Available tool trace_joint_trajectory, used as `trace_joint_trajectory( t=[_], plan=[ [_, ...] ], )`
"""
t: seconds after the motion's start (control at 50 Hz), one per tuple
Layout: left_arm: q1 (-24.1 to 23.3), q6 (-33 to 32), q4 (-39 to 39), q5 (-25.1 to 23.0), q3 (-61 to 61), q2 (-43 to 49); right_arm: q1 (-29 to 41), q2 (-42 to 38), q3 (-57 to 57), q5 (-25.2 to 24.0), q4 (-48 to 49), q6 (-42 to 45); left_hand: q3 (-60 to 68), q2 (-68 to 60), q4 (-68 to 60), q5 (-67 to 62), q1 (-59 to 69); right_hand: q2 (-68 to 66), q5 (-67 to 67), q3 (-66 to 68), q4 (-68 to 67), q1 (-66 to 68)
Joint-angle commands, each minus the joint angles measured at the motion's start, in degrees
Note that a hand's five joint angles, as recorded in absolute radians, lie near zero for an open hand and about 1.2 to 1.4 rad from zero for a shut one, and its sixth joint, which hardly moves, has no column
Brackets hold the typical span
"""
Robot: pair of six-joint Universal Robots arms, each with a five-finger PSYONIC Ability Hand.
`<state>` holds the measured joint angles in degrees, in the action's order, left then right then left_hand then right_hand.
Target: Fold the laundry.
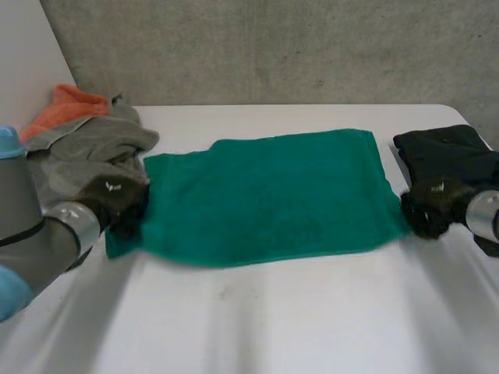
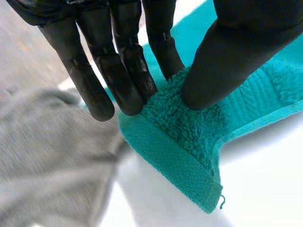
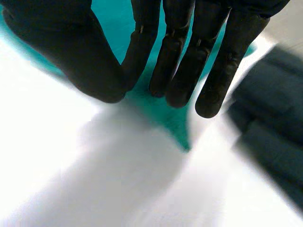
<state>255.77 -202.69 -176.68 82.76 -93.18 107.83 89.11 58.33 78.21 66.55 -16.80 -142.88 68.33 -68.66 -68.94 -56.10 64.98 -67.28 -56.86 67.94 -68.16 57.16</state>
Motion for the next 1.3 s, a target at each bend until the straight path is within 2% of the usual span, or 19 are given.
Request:
trace_joint_trajectory(
  t=[0.02,0.04,0.08,0.18,0.24,0.26,0.28,0.32,0.44,0.62,0.72,0.8,0.88,1.16,1.3],
  plan=[
    [2.6,-8.0,19.3,-0.1,-5.0,-4.4,-4.4,8.3,10.0,3.3,-29.5,25.4,11.7,-11.3,-11.1,-13.9,15.0,-12.7,-13.1,12.1,-11.8,22.8],
    [3.0,-10.3,20.3,-0.1,-6.1,-5.0,-6.1,9.9,11.9,3.5,-28.0,27.7,11.7,-11.3,-11.1,-13.9,15.0,-12.7,-13.1,12.1,-11.8,22.8],
    [3.4,-11.8,19.8,-0.4,-6.4,-5.3,-6.8,11.1,12.5,3.5,-24.5,27.0,11.7,-11.3,-11.1,-13.9,15.0,-12.7,-13.1,12.1,-11.8,22.8],
    [3.5,-12.0,13.4,-0.5,-5.3,-4.8,-3.6,11.7,12.1,1.9,-11.5,17.8,11.7,-11.3,-11.1,-13.9,15.0,-12.7,-13.1,12.1,-11.8,22.8],
    [3.2,-10.7,8.5,-0.3,-3.2,-3.9,-2.6,11.7,12.3,-0.1,-2.6,12.0,11.7,-11.3,-11.1,-13.9,15.0,24.5,24.0,-25.1,25.3,-14.3],
    [3.0,-10.1,7.5,-0.3,-2.6,-3.4,-2.4,11.7,12.7,-0.6,-0.2,10.9,11.7,-11.3,-11.1,-13.9,15.0,30.4,30.0,-31.1,31.3,-20.3],
    [2.8,-8.4,6.2,-0.2,-1.1,-2.4,-2.4,11.5,13.2,-1.3,4.4,8.9,11.7,-11.3,-11.1,-13.9,15.0,41.9,41.5,-42.6,42.8,-31.8],
    [2.6,-6.4,5.5,-0.1,0.6,-1.6,-2.5,11.5,13.5,-1.3,8.6,7.3,11.7,-11.3,-11.1,-13.9,15.0,50.9,50.5,-51.6,51.8,-40.8],
    [2.4,1.9,5.5,-0.3,6.6,0.6,-2.4,9.0,14.8,-2.1,18.5,5.2,11.7,-11.3,-11.1,-13.9,15.0,50.8,50.4,-51.5,51.7,-40.7],
    [1.9,9.2,5.1,-0.3,14.1,3.9,-2.4,-1.1,10.3,-2.1,18.7,4.0,11.7,-11.3,-11.1,-13.9,15.0,39.2,38.8,-39.9,40.1,-29.1],
    [1.4,9.6,5.0,-0.1,17.2,6.2,-2.5,-3.5,8.4,-2.9,18.3,2.7,11.7,-11.3,-11.1,-13.9,15.0,32.3,31.9,-33.0,33.2,-22.2],
    [1.1,9.5,5.0,0.1,19.4,7.9,-2.4,-4.8,7.2,-6.2,18.3,2.3,11.7,-11.3,-11.1,-13.9,15.0,24.8,24.3,-25.4,25.6,-14.6],
    [1.1,9.5,4.9,0.2,20.1,8.7,-2.3,-5.4,6.3,-7.4,18.4,2.2,11.7,-11.3,-11.1,-13.9,15.0,22.4,22.0,-23.1,23.3,-12.3],
    [1.1,9.2,5.0,0.2,20.3,9.2,-1.4,-8.0,3.5,-7.3,18.4,2.2,11.7,-11.3,-11.1,-13.9,15.0,21.5,21.1,-22.2,22.4,-11.4],
    [1.1,9.2,5.0,0.2,20.2,9.2,-1.3,-9.2,2.5,-7.3,18.4,2.3,11.7,-11.3,-11.1,-13.9,15.0,12.1,11.7,-12.8,13.0,-2.0]
  ],
)
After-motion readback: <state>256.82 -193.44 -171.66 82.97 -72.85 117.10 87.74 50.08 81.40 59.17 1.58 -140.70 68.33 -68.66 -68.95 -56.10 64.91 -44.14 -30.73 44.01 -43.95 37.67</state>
